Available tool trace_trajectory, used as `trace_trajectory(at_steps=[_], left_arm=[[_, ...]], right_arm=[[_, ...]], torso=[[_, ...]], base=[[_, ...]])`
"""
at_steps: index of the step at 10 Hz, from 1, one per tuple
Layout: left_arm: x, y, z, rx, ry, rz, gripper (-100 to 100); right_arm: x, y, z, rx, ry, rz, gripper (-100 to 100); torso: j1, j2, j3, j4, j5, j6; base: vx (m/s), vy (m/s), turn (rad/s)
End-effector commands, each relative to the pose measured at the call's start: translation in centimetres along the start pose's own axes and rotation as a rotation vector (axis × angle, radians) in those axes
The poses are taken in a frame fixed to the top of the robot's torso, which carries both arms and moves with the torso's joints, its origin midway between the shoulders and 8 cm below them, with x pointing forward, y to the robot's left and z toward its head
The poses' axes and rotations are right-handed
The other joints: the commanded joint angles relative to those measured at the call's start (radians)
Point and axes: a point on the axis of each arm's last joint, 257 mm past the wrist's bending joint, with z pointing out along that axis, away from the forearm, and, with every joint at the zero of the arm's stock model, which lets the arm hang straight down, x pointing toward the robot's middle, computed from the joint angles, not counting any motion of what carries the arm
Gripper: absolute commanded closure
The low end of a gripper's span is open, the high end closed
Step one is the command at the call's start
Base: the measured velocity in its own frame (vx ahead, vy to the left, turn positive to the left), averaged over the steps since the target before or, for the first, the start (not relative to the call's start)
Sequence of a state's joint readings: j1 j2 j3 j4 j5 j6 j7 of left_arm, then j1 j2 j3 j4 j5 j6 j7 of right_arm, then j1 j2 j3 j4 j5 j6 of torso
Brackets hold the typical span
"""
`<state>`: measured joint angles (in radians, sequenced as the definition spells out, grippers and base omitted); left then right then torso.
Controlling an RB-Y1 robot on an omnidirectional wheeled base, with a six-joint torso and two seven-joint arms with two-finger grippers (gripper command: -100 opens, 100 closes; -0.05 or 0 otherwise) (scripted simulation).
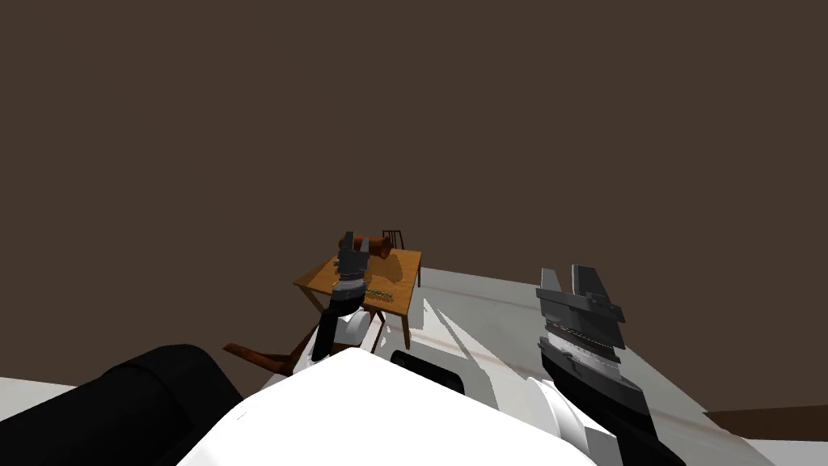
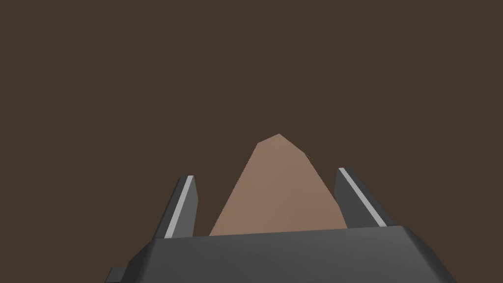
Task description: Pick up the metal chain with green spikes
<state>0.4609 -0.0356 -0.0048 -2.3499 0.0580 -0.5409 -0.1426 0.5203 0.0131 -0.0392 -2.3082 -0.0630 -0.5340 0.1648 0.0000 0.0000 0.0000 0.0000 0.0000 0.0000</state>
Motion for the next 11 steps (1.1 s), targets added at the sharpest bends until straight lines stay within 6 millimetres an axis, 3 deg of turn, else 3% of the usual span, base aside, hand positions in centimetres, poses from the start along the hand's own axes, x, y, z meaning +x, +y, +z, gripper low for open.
trace_trajectory(at_steps=[1,6,7,11], left_arm=[[0.9,0.7,0.0,-0.010,0.052,0.013,-100],[3.2,5.1,-0.1,-0.088,0.168,0.044,-100],[3.2,5.1,-0.1,-0.088,0.168,0.044,-100],[4.5,9.9,-0.6,-0.184,0.222,0.056,-100]], right_arm=[[0.0,0.0,0.0,0.000,0.000,0.000,0],[0.0,0.0,0.0,0.000,0.000,0.000,0],[0.0,0.0,0.0,0.000,0.000,0.000,0],[0.0,0.0,0.0,0.000,0.000,0.000,0]], torso=[[0.000,0.000,0.000,0.000,0.000,0.000],[0.003,0.005,0.003,0.001,0.001,0.000],[0.003,0.005,0.003,0.001,0.001,0.000],[0.005,0.005,0.003,0.001,0.001,0.000]], base=[[-0.049,0.013,-0.012],[-0.085,0.043,-0.032],[-0.064,0.031,-0.012],[-0.067,0.051,-0.040]])
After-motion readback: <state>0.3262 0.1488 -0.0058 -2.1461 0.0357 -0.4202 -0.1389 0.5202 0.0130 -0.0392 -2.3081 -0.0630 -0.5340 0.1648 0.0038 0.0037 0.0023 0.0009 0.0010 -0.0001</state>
